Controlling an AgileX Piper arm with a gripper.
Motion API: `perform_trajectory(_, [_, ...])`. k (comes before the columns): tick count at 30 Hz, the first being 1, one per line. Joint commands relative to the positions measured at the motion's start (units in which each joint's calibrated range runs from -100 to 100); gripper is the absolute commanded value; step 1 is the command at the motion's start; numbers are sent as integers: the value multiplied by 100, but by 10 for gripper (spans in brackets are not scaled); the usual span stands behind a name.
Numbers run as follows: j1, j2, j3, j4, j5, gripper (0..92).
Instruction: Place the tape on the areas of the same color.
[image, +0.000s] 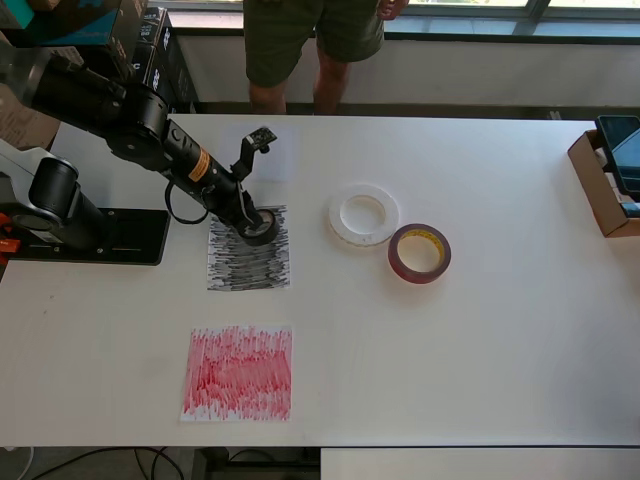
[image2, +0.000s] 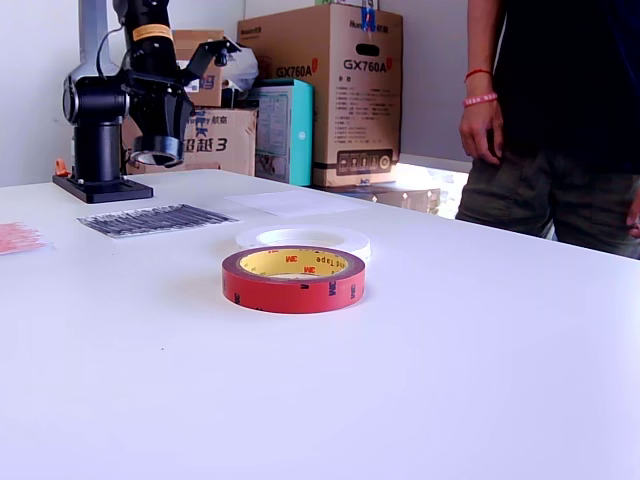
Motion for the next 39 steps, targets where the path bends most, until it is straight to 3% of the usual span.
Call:
perform_trajectory(1, [272, 138, 16, 1592, 75, 5])
perform_trajectory(13, [296, 783, 34, 1584, 108, 7])
perform_trajectory(16, [296, 783, 25, 1533, 402, 16])
perform_trajectory(20, [272, 736, 6, 1516, 795, 141])
perform_trajectory(25, [249, 746, -3, 1516, 804, 367])
perform_trajectory(29, [241, 755, -3, 1516, 812, 494])
perform_trajectory(33, [241, 718, -30, 1516, 820, 554])
perform_trajectory(39, [209, 278, -657, 1881, 935, 555])
